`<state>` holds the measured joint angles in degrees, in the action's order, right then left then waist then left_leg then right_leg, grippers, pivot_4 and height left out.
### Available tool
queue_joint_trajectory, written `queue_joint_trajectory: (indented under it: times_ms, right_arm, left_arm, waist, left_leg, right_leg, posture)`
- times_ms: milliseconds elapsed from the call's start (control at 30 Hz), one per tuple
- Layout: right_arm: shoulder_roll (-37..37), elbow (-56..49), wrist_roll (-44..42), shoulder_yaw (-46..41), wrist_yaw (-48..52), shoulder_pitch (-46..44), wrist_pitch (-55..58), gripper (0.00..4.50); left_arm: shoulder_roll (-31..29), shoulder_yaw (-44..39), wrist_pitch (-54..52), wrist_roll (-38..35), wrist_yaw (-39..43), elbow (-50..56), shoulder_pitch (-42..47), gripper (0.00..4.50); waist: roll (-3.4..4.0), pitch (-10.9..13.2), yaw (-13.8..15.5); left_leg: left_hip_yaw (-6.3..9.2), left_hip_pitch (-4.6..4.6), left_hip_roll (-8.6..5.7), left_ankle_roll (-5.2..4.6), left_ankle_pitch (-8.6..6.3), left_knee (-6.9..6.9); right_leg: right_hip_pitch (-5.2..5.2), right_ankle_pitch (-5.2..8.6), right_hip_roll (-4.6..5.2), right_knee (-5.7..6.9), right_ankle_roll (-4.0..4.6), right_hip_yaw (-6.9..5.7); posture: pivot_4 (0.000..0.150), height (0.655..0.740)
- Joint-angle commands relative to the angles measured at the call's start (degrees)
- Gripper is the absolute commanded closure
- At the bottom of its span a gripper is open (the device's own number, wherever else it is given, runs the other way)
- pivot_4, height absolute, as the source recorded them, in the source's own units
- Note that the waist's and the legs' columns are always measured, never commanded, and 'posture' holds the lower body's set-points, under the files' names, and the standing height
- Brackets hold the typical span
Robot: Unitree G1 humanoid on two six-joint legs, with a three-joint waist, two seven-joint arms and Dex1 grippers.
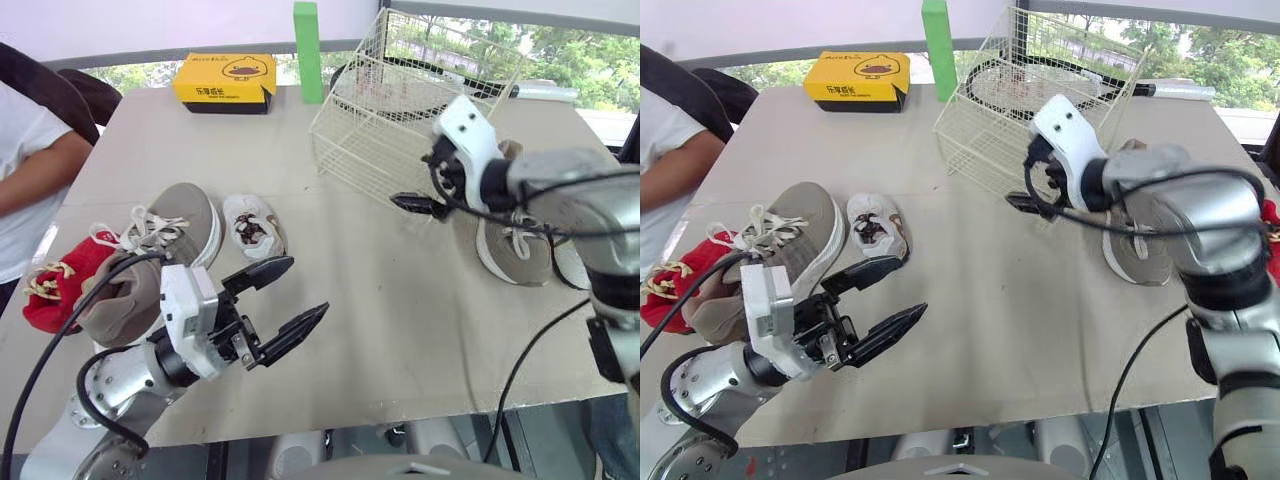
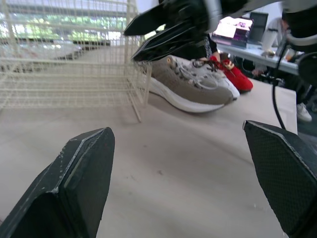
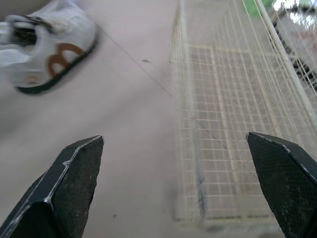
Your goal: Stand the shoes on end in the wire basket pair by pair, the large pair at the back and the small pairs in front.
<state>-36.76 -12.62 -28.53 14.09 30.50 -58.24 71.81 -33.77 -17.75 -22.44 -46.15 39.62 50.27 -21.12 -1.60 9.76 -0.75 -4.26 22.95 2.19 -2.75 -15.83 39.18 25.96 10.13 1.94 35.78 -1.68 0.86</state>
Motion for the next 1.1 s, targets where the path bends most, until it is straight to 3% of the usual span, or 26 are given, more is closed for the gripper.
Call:
queue_joint_trajectory:
  times_ms: [33, 167, 233, 333, 533, 800, 933, 1100]
  right_arm:
    - [0.8, 8.5, 4.2, 5.3, 2.3, -5.3, -0.6, 0.01]
    - [4.4, 19.9, 8.0, 9.7, 5.2, -8.6, -4.4, 0.01]
    - [6.2, 25.1, 10.1, 11.6, 6.9, -9.6, -6.9, 0.53]
    - [7.5, 28.5, 12.5, 14.0, 10.0, -10.2, -9.1, 1.63]
    - [4.9, 26.3, 16.2, 17.0, 16.4, -10.2, -10.6, 4.38]
    - [-1.0, 21.3, 18.8, 17.4, 24.6, -8.2, -16.0, 4.38]
    - [-6.9, 16.7, 17.9, 16.5, 34.7, -3.8, -25.6, 4.38]
    - [-12.5, 14.3, 19.8, 15.0, 40.2, 0.3, -31.6, 4.38]
  left_arm:
    - [1.3, -1.4, 2.9, 1.0, -1.7, 3.6, -1.7, 0.00]
    - [3.3, 0.2, 5.0, 3.6, -2.9, 4.5, -4.2, 0.00]
    - [4.8, 1.4, 6.3, 5.4, -3.6, 4.8, -5.5, 0.00]
    - [7.0, 3.4, 8.3, 8.4, -4.8, 5.3, -7.4, 0.00]
    - [7.6, 5.7, 9.6, 11.0, -5.8, 5.5, -8.6, 0.00]
    - [5.4, 4.7, 8.3, 8.9, -5.2, 3.9, -6.8, 0.00]
    - [4.6, 3.0, 10.7, 8.4, -0.5, 1.1, -10.8, 0.00]
    - [5.5, 1.6, 16.7, 10.5, 6.0, -3.0, -17.6, 0.00]
  waist:
    - [0.00, 0.0, 0.0]
    - [0.01, 0.0, -0.3]
    - [0.01, 0.0, -0.3]
    - [-0.02, -0.1, -0.4]
    - [-0.04, -0.1, -0.5]
    - [0.05, 0.0, -0.1]
    - [0.10, 0.0, -0.1]
    - [0.10, 0.0, -0.2]
  left_leg:
    - [-0.04, 0.00, 0.00, -0.04, -0.02, -0.01]
    - [-0.06, 0.01, 0.00, -0.07, -0.04, -0.03]
    - [-0.06, -0.02, 0.01, -0.07, -0.04, -0.03]
    - [-0.08, -0.12, 0.02, -0.07, -0.04, 0.00]
    - [-0.09, -0.26, 0.04, -0.04, -0.02, 0.11]
    - [-0.02, 0.00, 0.06, -0.06, -0.04, -0.03]
    - [-0.06, 0.11, 0.04, -0.18, -0.12, -0.04]
    - [-0.09, 0.09, 0.03, -0.23, -0.17, -0.06]
  right_leg:
    - [0.00, 0.00, 0.00, -0.03, 0.00, 0.01]
    - [0.01, 0.00, -0.02, -0.06, -0.01, 0.01]
    - [0.00, 0.00, -0.03, -0.04, -0.02, 0.00]
    - [-0.08, 0.00, -0.03, -0.01, -0.01, 0.02]
    - [-0.19, 0.03, 0.02, 0.04, -0.09, 0.01]
    - [0.06, -0.01, -0.02, 0.02, 0.01, -0.08]
    - [0.12, 0.04, 0.01, -0.12, -0.08, -0.10]
    - [0.12, 0.18, 0.02, -0.15, -0.08, -0.08]
  posture:
    - [0.150, 0.7400]
    - [0.150, 0.7400]
    - [0.150, 0.7400]
    - [0.150, 0.7400]
    - [0.150, 0.7400]
    - [0.150, 0.7400]
    - [0.150, 0.7400]
    - [0.150, 0.7400]
